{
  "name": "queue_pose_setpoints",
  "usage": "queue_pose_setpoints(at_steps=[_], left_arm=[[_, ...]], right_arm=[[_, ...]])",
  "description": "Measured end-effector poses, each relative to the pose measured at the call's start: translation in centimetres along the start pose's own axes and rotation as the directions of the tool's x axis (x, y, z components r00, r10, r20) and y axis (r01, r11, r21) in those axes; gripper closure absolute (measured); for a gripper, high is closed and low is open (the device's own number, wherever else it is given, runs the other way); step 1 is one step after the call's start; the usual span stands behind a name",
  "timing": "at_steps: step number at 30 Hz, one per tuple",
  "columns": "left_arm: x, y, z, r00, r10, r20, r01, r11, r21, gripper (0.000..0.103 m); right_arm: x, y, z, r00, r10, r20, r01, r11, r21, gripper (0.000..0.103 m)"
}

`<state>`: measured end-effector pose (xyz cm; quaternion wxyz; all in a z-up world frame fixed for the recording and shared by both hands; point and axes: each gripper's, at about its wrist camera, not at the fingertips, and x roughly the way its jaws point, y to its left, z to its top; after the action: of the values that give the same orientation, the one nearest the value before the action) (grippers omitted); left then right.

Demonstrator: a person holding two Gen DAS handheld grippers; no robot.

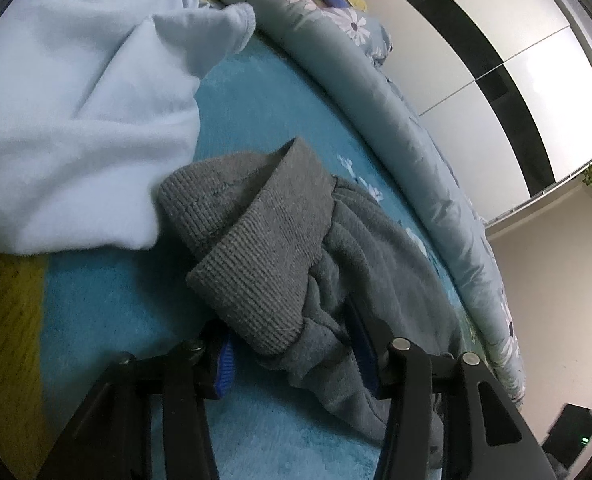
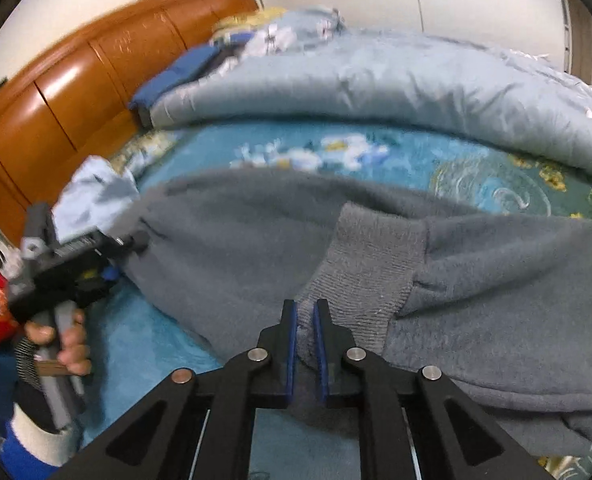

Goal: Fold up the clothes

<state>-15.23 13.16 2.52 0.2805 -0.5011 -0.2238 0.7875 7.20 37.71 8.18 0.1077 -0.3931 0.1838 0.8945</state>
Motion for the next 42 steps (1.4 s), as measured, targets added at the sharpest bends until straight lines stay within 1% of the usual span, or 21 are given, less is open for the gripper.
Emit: queue_pose_setpoints(at_steps=[1, 4, 6, 9, 11, 13, 14, 16, 18, 20, 22, 24, 26, 29, 31, 33, 37, 38, 40, 41, 42], left_arm=[[-0.1, -0.1, 0.0, 1.000, 0.007, 0.012, -0.007, 1.000, 0.001, 0.073], [-0.5, -0.5, 0.0, 0.999, 0.015, 0.040, -0.015, 1.000, -0.008, 0.084], [-1.1, -1.6, -0.2, 0.997, 0.035, 0.066, -0.036, 0.999, 0.010, 0.087], [-2.8, -4.5, -0.6, 0.990, 0.055, 0.131, -0.068, 0.993, 0.100, 0.088], [-4.3, -8.0, -0.8, 0.983, 0.039, 0.182, -0.076, 0.977, 0.199, 0.088], [-5.4, -12.0, -1.4, 0.976, 0.002, 0.216, -0.068, 0.951, 0.300, 0.088], [-6.0, -14.2, -2.0, 0.973, -0.018, 0.232, -0.067, 0.933, 0.355, 0.088], [-7.1, -19.2, -3.4, 0.963, -0.061, 0.261, -0.074, 0.875, 0.479, 0.088], [-7.4, -23.2, -4.7, 0.958, -0.105, 0.266, -0.068, 0.821, 0.567, 0.088], [-7.1, -27.4, -6.8, 0.957, -0.152, 0.246, -0.043, 0.767, 0.641, 0.088], [-5.8, -30.5, -9.4, 0.963, -0.177, 0.205, -0.017, 0.714, 0.700, 0.088], [-4.1, -32.6, -12.0, 0.971, -0.184, 0.153, 0.007, 0.662, 0.750, 0.089], [-1.8, -33.5, -15.2, 0.981, -0.170, 0.094, 0.030, 0.610, 0.792, 0.089], [1.3, -33.8, -20.5, 0.993, -0.116, -0.001, 0.064, 0.539, 0.840, 0.089], [3.6, -33.3, -23.3, 0.997, -0.059, -0.053, 0.076, 0.509, 0.858, 0.089], [4.5, -32.9, -25.5, 0.997, -0.026, -0.067, 0.071, 0.485, 0.872, 0.089], [5.4, -32.2, -26.8, 0.997, 0.010, -0.076, 0.063, 0.461, 0.885, 0.089], [5.4, -32.1, -27.1, 0.997, 0.020, -0.076, 0.060, 0.448, 0.892, 0.088], [5.4, -32.2, -27.4, 0.997, 0.029, -0.067, 0.049, 0.406, 0.913, 0.086], [5.0, -32.1, -27.5, 0.997, 0.030, -0.066, 0.049, 0.386, 0.921, 0.082], [4.4, -31.9, -27.6, 0.997, 0.023, -0.077, 0.063, 0.376, 0.925, 0.077]], right_arm=[[-0.9, -0.1, 0.1, 1.000, 0.008, 0.023, -0.008, 1.000, 0.006, 0.092], [-4.4, -0.4, -0.1, 0.996, 0.017, 0.093, -0.018, 1.000, 0.005, 0.092], [-6.4, -0.9, -0.6, 0.992, 0.000, 0.127, 0.002, 1.000, -0.008, 0.092], [-9.4, -2.2, -1.5, 0.984, -0.032, 0.173, 0.036, 0.999, -0.018, 0.092], [-11.1, -3.8, -2.3, 0.978, -0.058, 0.201, 0.059, 0.998, 0.004, 0.092], [-12.4, -6.0, -3.2, 0.973, -0.080, 0.217, 0.070, 0.996, 0.053, 0.092], [-13.0, -7.2, -3.8, 0.971, -0.090, 0.221, 0.073, 0.994, 0.081, 0.092], [-13.9, -9.1, -4.8, 0.969, -0.104, 0.225, 0.076, 0.989, 0.130, 0.092], [-14.7, -11.1, -6.1, 0.966, -0.117, 0.232, 0.076, 0.981, 0.181, 0.092], [-15.3, -12.7, -7.5, 0.963, -0.127, 0.237, 0.072, 0.971, 0.226, 0.092], [-15.7, -13.9, -8.7, 0.962, -0.133, 0.238, 0.069, 0.964, 0.258, 0.092], [-16.1, -15.0, -9.7, 0.962, -0.140, 0.236, 0.070, 0.956, 0.285, 0.092], [-16.4, -16.0, -10.7, 0.961, -0.148, 0.235, 0.071, 0.948, 0.309, 0.092], [-16.8, -17.1, -12.2, 0.961, -0.160, 0.226, 0.076, 0.938, 0.337, 0.092], [-16.9, -17.7, -13.1, 0.962, -0.170, 0.215, 0.086, 0.932, 0.353, 0.092], [-17.1, -18.2, -13.7, 0.962, -0.179, 0.205, 0.095, 0.928, 0.361, 0.092], [-17.2, -18.8, -14.2, 0.963, -0.183, 0.197, 0.099, 0.923, 0.372, 0.092], [-17.2, -18.8, -14.2, 0.963, -0.181, 0.199, 0.096, 0.923, 0.373, 0.092], [-17.2, -18.8, -14.0, 0.964, -0.176, 0.202, 0.089, 0.922, 0.376, 0.092], [-17.2, -18.6, -13.9, 0.963, -0.172, 0.208, 0.084, 0.923, 0.374, 0.092], [-17.3, -18.5, -13.6, 0.961, -0.165, 0.220, 0.074, 0.926, 0.371, 0.092]])
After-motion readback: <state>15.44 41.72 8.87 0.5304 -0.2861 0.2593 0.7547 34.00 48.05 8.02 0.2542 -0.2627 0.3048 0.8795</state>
